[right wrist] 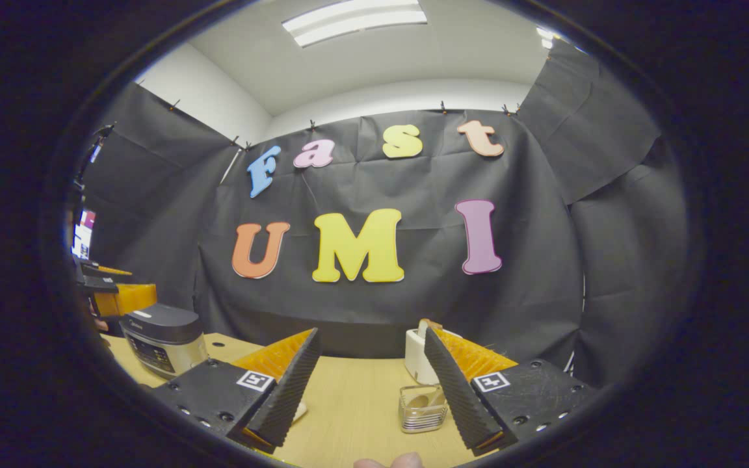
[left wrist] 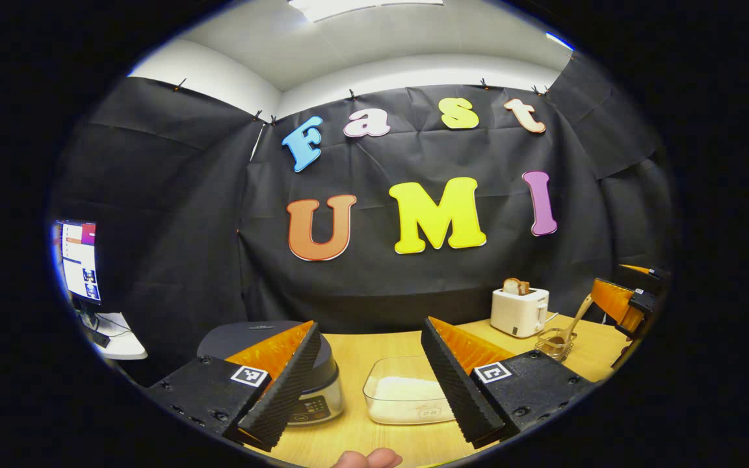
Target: Close the left gripper, press the button to open the rice cooker; take a wooden spoon from the chopstick holder with the right hand, scoop a spoonful of rice and pour it into the rice cooker, then put the wooden spoon back into the chopstick holder.
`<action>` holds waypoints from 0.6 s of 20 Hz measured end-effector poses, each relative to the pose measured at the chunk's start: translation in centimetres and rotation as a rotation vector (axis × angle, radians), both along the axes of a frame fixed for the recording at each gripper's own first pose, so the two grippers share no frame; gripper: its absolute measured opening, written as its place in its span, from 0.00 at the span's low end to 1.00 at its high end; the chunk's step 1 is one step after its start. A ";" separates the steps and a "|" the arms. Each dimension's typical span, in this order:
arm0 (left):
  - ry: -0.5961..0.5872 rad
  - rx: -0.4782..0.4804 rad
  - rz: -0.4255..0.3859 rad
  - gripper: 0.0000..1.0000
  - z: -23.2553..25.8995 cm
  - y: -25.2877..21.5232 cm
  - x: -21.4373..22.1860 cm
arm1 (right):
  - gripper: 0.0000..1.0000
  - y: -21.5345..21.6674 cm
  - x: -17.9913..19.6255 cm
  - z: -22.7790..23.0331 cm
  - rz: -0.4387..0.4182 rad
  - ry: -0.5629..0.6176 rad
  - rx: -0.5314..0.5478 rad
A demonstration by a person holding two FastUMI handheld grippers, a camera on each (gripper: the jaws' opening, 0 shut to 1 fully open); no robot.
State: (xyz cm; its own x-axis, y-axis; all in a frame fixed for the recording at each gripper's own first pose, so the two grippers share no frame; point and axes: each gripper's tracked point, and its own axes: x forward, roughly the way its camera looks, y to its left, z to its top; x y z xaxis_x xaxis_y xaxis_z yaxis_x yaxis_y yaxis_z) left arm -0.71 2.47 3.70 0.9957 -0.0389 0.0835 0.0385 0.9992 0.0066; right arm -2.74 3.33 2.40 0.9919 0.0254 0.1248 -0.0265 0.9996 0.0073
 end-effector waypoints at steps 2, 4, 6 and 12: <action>0.001 -0.010 -0.028 0.99 -0.5 -1.0 -1.3 | 0.95 0.4 -0.6 0.2 -0.002 -0.002 -0.016; -0.002 -0.051 -0.016 0.99 -0.7 -0.8 -2.5 | 0.97 0.6 -1.8 1.0 -0.013 -0.027 -0.027; -0.006 -0.098 0.011 0.99 -0.6 -0.5 -3.3 | 0.95 1.1 -2.7 1.8 -0.026 -0.053 -0.021; -0.022 -0.034 0.026 0.99 -0.6 -0.5 -3.7 | 0.95 2.7 -3.6 1.3 -0.035 -0.020 -0.018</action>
State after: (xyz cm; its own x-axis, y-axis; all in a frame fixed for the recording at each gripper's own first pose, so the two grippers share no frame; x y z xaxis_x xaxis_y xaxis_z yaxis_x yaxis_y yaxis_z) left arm -4.39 1.92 3.11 0.9943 -0.0097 0.1066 0.0126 0.9996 -0.0268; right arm -6.30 6.01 3.72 0.9894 -0.0072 0.1448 0.0088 0.9999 -0.0108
